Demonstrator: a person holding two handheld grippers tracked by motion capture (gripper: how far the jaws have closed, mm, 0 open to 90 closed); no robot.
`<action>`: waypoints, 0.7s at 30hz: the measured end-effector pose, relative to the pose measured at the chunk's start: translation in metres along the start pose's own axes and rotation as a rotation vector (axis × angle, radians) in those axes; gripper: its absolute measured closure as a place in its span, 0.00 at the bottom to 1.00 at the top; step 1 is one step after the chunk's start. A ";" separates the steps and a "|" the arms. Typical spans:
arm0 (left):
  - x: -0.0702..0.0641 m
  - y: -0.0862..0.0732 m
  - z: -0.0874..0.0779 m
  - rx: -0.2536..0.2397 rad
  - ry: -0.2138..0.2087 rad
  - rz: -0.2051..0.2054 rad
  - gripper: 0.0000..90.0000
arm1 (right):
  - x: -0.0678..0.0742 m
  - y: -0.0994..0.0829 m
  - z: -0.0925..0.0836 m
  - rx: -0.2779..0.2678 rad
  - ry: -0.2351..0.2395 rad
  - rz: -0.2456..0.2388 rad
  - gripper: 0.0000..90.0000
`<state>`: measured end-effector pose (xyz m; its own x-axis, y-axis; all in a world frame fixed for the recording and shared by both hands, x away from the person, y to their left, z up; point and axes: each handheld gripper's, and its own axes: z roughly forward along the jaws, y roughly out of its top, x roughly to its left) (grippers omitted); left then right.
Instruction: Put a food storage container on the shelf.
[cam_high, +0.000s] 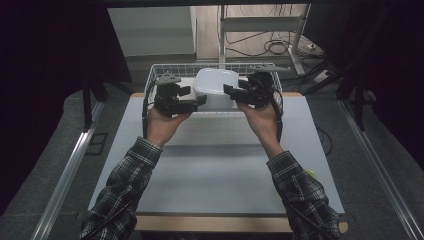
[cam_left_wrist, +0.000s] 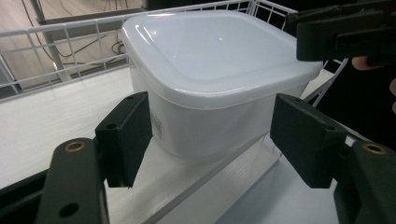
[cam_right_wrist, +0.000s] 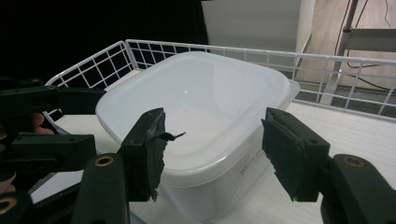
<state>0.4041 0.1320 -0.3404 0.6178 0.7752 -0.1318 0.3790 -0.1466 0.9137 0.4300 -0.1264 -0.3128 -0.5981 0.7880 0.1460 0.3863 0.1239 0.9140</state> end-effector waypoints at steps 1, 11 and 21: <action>0.001 0.000 0.000 0.004 0.000 0.006 0.32 | 0.000 0.000 -0.001 -0.008 0.009 0.004 0.44; 0.007 -0.005 -0.011 -0.034 0.002 0.013 0.50 | -0.002 -0.008 -0.028 -0.048 -0.006 0.000 0.77; 0.019 -0.008 -0.017 -0.044 0.083 -0.021 0.94 | -0.016 -0.021 -0.010 0.018 -0.065 0.024 1.00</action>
<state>0.4009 0.1587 -0.3436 0.5504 0.8261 -0.1208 0.3595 -0.1038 0.9274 0.4247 -0.1470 -0.3303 -0.5422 0.8281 0.1423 0.4126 0.1148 0.9037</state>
